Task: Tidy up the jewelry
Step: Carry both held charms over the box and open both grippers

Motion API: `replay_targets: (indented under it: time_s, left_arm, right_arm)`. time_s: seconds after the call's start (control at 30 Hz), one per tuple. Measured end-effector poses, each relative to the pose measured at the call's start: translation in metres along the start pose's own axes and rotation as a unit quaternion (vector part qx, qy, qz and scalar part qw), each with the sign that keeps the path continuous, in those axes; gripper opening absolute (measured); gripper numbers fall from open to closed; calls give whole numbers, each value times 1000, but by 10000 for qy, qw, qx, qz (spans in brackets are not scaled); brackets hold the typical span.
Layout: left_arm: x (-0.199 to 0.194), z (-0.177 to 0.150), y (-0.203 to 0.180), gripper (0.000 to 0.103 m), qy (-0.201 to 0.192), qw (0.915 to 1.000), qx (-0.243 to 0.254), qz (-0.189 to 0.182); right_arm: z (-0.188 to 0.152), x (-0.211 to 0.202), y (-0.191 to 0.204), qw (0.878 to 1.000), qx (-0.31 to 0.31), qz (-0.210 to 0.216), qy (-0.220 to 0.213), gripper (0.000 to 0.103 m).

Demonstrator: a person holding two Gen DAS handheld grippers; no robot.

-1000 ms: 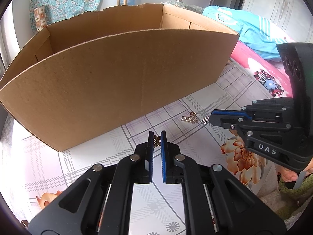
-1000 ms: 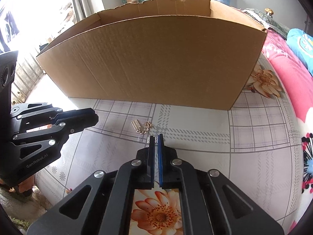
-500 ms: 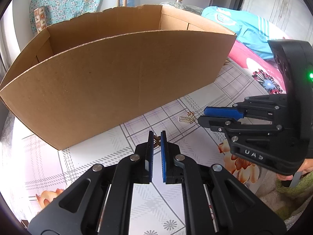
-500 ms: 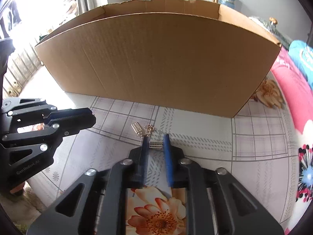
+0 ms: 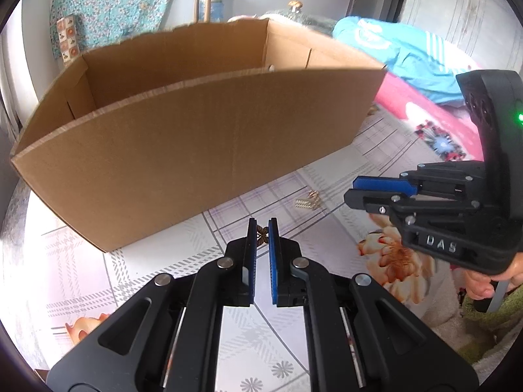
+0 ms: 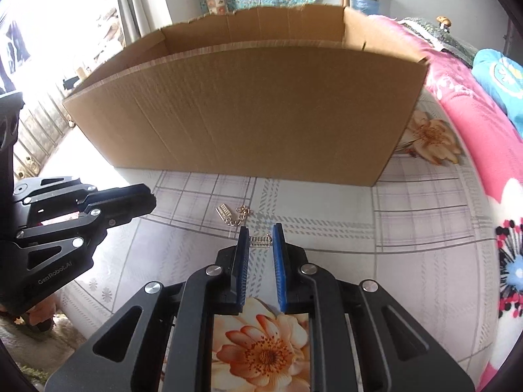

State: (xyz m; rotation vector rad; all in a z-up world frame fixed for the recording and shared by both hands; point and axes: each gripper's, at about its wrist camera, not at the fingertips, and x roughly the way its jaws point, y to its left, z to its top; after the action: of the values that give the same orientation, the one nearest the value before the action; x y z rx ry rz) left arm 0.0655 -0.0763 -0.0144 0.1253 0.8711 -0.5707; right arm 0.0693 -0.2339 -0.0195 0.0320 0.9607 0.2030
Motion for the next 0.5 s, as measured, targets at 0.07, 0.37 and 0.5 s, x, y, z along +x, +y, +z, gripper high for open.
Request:
replay_targets:
  time_s: [0.07,0.37,0.5]
  left_arm:
    - [-14,2,0,6,-148,9998,6,-145]
    - [-87,39,4,6,-1260,9878,108,-914]
    - [-84,71,10,6,-1386,9856,29,-964]
  right_arm:
    - [4,-13,-1,9999,44,76,-143,15]
    - [56,-80,-6,9918,26,560,-1150,15]
    - [96,-72,-17,9888,94,856,-1219,15]
